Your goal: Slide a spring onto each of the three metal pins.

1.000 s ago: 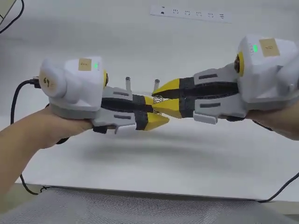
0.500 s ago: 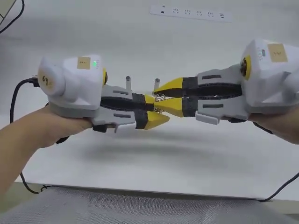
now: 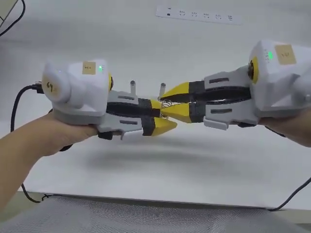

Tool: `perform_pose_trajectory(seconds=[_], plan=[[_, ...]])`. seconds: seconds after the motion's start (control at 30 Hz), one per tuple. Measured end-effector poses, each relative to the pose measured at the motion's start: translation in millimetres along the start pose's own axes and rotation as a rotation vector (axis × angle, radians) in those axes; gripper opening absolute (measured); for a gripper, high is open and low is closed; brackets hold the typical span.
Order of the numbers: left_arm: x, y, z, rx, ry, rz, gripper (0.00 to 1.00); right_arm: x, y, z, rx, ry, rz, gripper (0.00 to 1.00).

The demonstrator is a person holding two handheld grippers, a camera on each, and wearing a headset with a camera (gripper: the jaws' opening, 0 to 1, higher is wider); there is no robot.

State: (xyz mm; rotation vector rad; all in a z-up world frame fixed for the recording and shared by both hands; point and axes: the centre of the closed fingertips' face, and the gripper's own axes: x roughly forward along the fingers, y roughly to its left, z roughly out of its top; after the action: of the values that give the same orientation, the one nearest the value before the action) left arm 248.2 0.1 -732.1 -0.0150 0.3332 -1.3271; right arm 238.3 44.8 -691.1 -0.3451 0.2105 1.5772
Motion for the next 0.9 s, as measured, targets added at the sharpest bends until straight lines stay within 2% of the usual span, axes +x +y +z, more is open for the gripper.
perform_pose_trajectory(seconds=[0.23,0.3,0.9], plan=[[-0.8,1.3,-1.5,-0.010,0.000,0.011,0.12,-1.5,-5.2,-2.2,0.002,0.015,-0.009,0.06],[-1.0,2.2,-2.4,-0.011,-0.001,0.018,0.17,-2.0,-6.4,-2.2,0.002,0.016,-0.011,0.06],[-22.9,20.5,-8.2,0.015,0.004,0.134,0.42,-6.1,-15.5,1.3,0.002,0.025,-0.047,0.06]])
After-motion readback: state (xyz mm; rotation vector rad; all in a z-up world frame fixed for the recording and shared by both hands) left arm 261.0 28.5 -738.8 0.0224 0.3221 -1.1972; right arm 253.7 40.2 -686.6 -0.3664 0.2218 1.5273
